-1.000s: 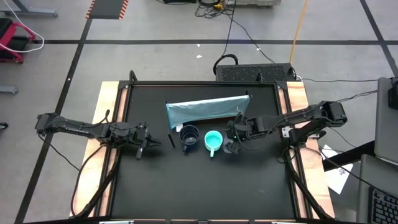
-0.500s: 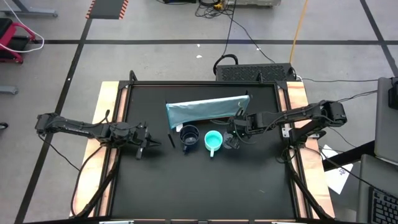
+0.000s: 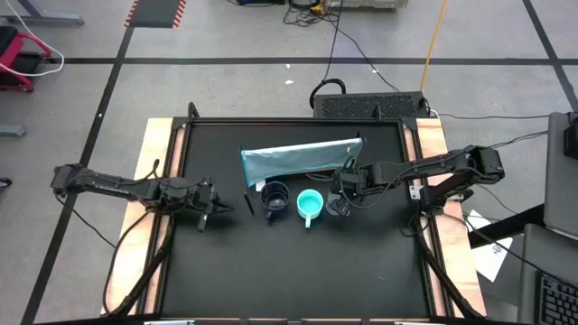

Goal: Stack small to large cups/mugs on shelf
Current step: Move the transparent mug to the center of the table

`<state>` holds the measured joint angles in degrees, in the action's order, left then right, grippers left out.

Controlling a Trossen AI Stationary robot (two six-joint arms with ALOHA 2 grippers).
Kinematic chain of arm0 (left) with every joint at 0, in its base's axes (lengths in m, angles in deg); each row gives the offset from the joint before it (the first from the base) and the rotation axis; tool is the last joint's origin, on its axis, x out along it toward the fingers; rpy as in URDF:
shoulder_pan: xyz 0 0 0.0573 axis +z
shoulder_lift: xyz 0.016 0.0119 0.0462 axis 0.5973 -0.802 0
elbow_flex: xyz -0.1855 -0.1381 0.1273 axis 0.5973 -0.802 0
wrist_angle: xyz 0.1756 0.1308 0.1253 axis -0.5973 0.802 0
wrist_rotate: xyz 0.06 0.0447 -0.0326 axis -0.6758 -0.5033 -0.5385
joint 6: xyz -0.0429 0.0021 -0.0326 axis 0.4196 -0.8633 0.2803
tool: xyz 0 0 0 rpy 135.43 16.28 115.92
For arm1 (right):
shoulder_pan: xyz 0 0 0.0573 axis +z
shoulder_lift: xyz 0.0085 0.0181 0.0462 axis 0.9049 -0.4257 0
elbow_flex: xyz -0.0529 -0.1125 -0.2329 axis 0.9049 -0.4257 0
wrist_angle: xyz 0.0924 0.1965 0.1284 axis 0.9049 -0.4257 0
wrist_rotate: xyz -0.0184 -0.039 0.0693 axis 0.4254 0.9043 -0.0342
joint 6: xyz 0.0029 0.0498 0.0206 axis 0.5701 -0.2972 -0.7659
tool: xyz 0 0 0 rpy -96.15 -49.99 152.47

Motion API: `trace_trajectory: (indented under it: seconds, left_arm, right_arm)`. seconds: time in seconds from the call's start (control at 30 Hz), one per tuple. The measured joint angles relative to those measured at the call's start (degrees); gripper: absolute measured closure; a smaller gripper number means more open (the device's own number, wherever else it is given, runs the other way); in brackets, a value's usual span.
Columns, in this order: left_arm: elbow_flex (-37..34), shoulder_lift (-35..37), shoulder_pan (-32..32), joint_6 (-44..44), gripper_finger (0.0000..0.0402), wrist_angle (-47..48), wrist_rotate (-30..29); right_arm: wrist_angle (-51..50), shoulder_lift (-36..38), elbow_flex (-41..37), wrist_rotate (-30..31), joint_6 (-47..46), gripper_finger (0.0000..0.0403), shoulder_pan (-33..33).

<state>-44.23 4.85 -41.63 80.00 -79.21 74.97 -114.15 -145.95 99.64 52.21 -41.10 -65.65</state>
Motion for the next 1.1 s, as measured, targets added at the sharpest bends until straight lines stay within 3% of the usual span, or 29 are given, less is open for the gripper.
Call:
trace_trajectory:
  seconds: [0.37, 1.1]
  left_arm:
    - [0.0, 0.0, 0.0, 0.0, 0.0378, 0.0, 0.0]
    - [0.0, 0.0, 0.0, -0.3, 0.0378, 0.1, 0.0]
  right_arm:
    - [0.7, 0.0, -0.1, -0.3, 0.3, 0.0402, 0.0]
    - [2.3, -0.3, -0.3, -0.4, 1.3, 0.0345, 0.0]
